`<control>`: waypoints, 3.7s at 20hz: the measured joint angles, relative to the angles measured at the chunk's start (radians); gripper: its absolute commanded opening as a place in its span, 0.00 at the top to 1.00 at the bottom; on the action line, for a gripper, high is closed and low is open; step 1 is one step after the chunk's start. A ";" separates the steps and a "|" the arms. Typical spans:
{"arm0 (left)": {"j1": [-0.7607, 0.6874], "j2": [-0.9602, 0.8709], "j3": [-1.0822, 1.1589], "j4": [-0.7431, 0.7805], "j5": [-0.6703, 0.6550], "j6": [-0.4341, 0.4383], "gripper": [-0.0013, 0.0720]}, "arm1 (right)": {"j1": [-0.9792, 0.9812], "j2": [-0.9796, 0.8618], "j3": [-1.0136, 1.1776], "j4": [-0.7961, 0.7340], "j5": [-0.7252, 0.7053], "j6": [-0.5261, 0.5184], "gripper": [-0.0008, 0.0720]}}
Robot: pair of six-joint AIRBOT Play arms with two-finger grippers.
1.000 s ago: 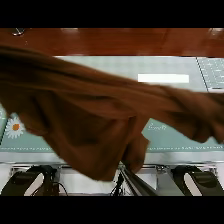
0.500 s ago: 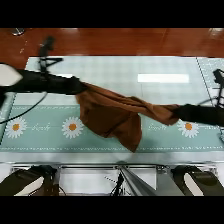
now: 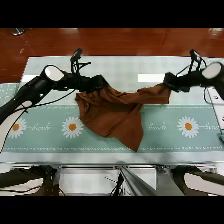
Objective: Fold the shirts.
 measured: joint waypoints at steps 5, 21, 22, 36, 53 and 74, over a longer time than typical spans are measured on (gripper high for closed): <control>0.156 0.006 0.007 0.088 -0.322 0.049 0.02 | -0.179 -0.109 0.189 0.030 0.171 -0.076 0.14; 0.229 0.338 -0.570 -0.018 -0.307 0.014 0.02 | -0.229 -0.222 -0.010 0.156 0.201 -0.416 0.14; 0.225 0.339 -0.573 -0.021 -0.294 0.014 0.02 | -0.209 -0.234 -0.009 0.158 0.203 -0.422 0.18; 0.087 0.304 -0.609 -0.043 -0.208 -0.079 0.02 | -0.150 -0.161 -0.004 0.183 0.250 -0.417 0.94; -0.216 0.146 -0.295 -0.246 0.119 -0.014 0.94 | -0.139 -0.002 0.051 0.253 0.341 -0.388 0.95; 0.710 0.970 0.542 0.433 -0.189 -0.009 0.94 | -0.248 0.887 0.526 -0.161 0.505 -0.098 0.95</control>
